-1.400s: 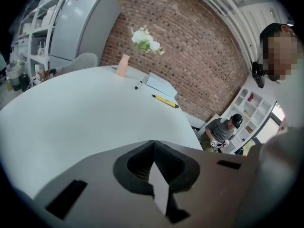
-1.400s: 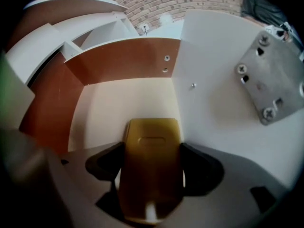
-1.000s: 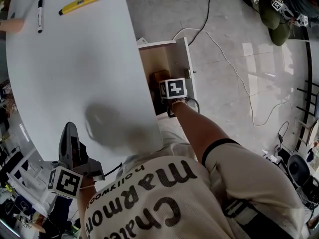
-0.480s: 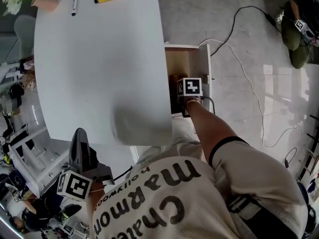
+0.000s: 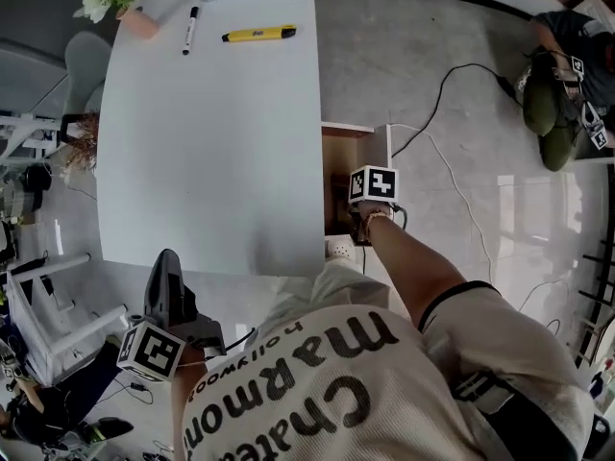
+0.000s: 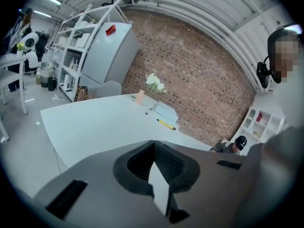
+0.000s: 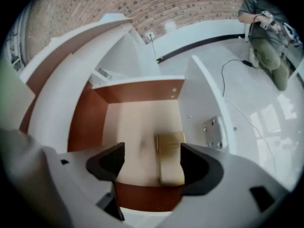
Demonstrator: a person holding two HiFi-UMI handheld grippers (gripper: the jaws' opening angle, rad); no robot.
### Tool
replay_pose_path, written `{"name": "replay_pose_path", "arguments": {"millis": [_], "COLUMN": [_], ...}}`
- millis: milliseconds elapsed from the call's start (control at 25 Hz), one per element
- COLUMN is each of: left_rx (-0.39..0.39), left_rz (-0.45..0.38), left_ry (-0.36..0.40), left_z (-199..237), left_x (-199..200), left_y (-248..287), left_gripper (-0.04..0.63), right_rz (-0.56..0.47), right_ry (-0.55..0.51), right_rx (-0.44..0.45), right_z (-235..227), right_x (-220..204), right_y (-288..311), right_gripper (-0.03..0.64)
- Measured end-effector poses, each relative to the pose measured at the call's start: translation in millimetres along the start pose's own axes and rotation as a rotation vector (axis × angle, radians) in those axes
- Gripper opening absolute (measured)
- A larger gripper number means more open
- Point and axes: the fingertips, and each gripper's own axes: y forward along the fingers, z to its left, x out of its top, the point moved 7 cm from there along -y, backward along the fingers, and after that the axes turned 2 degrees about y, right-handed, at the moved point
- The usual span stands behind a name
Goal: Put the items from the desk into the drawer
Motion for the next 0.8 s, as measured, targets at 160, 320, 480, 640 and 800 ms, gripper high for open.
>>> {"name": "replay_pose_path", "arguments": {"millis": [160, 320, 480, 640, 800], "left_rx": [-0.045, -0.142, -0.238, -0.339, -0.432], "left_rz": [-0.052, -0.084, -0.120, -0.112, -0.099], "left_ry": [-0.004, -0.032, -0.046, -0.012, 0.021], "left_z": [-5.7, -3.4, 3.1, -2.5, 1.1], "left_x": [15.2, 23.0, 36.2, 57.0, 72.7], "left_y": [-15.5, -1.1, 8.8, 14.5, 13.9], "left_gripper": [0.000, 0.000, 0.000, 0.000, 0.000], "right_rz": [-0.145, -0.334, -0.488, -0.617, -0.723], "right_ry": [0.073, 0.154, 0.196, 0.237, 0.237], "right_rx": [0.046, 0.061, 0.093, 0.132, 0.192], "right_z": [12.3, 25.8, 43.8, 67.7, 103.8], "right_x": [25.1, 52.4, 51.5, 41.8, 27.5], "right_y": [-64.9, -128.4, -183.3, -233.5, -265.8], "right_gripper": [0.340, 0.242, 0.162, 0.103, 0.092]}}
